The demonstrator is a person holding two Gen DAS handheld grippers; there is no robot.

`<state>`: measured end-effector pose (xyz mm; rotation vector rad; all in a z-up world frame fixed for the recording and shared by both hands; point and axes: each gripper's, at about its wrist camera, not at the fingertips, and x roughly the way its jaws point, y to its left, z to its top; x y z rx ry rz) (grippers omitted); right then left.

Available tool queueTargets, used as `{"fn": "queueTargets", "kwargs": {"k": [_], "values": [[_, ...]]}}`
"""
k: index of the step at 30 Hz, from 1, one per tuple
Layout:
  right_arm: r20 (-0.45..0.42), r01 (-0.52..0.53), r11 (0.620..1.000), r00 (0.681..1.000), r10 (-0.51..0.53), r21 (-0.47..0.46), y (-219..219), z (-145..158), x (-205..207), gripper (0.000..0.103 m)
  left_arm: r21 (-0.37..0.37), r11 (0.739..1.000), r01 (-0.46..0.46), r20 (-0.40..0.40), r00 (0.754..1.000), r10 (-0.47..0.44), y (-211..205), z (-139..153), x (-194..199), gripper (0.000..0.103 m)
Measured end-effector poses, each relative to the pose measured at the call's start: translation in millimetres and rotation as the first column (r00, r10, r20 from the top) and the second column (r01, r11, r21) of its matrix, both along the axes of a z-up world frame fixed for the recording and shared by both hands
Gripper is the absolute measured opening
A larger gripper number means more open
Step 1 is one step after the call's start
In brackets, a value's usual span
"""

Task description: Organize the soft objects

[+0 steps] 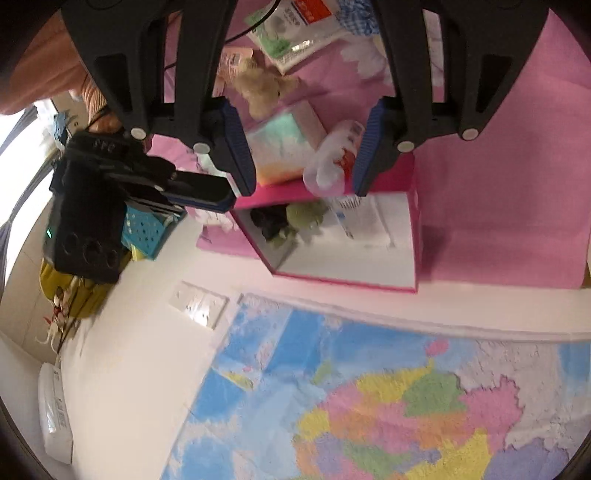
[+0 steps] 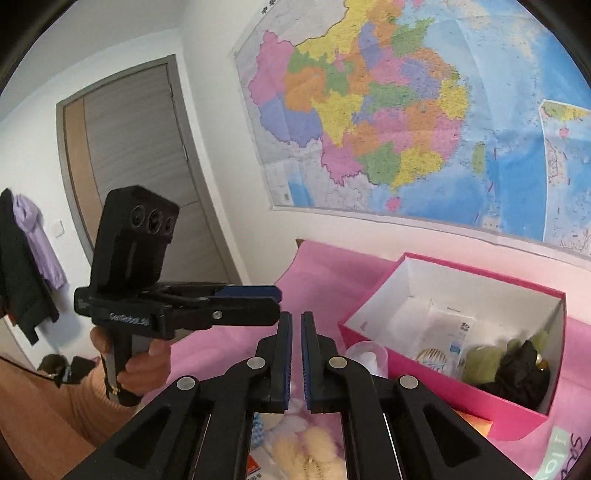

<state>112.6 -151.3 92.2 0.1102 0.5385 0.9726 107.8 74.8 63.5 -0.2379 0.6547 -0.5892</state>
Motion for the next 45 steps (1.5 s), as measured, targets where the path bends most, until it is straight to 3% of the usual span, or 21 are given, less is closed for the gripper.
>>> {"fn": "queueTargets", "kwargs": {"k": [3,5,6,11,16,24,30,35,36,37,38,43,45], "values": [[-0.081,-0.023,0.999,0.997,0.021,-0.027,-6,-16,3,0.012,0.012,0.999,0.043,-0.073,0.996,-0.042,-9,-24,-2,0.055],[-0.124,-0.011,0.997,0.992,0.002,-0.076,-11,-32,0,0.035,0.016,0.997,0.071,-0.119,0.990,-0.069,-17,-40,-3,0.055],[-0.150,-0.010,0.996,0.989,-0.004,-0.091,-13,-42,-1,0.039,0.022,0.997,0.080,-0.138,0.987,-0.076,-20,-48,-4,0.055],[-0.267,-0.017,0.993,0.963,-0.016,-0.120,-27,-84,-18,0.048,0.020,0.993,0.113,-0.222,0.969,-0.106,-35,-79,-5,0.055],[-0.284,-0.037,0.979,0.958,-0.022,-0.202,-22,-107,-37,0.060,0.109,0.991,0.077,-0.236,0.971,-0.050,-40,-89,-8,0.055],[-0.454,-0.032,0.991,0.890,-0.033,-0.134,-27,-143,-28,0.060,0.144,0.985,0.093,-0.308,0.950,-0.044,-30,-109,-15,0.056],[-0.445,-0.035,0.996,0.895,-0.007,-0.085,-20,-136,-27,0.060,0.134,0.988,0.071,-0.301,0.953,-0.028,-13,-103,-26,0.057],[-0.508,-0.042,0.998,0.861,0.008,-0.056,-4,-142,-17,0.060,0.139,0.989,0.060,-0.304,0.952,-0.015,-9,-105,-31,0.057],[-0.530,-0.040,0.998,0.848,0.003,-0.058,-3,-146,-14,0.056,0.141,0.988,0.059,-0.307,0.952,-0.013,-9,-106,-31,0.057],[-0.544,-0.041,0.997,0.839,0.001,-0.061,-1,-150,-12,0.041,0.143,0.988,0.059,-0.313,0.950,-0.012,-9,-107,-32,0.057],[-0.546,-0.037,0.998,0.838,-0.001,-0.060,-1,-153,-11,0.035,0.141,0.988,0.060,-0.317,0.948,-0.012,-8,-108,-33,0.057],[-0.501,-0.009,1.000,0.865,-0.005,-0.025,-11,-149,-17,0.027,0.113,0.990,0.083,-0.340,0.940,-0.040,-8,-112,-35,0.057],[-0.479,0.013,1.000,0.878,-0.011,0.000,-22,-141,-20,0.027,0.066,0.992,0.111,-0.346,0.935,-0.082,-11,-111,-36,0.058]]}}
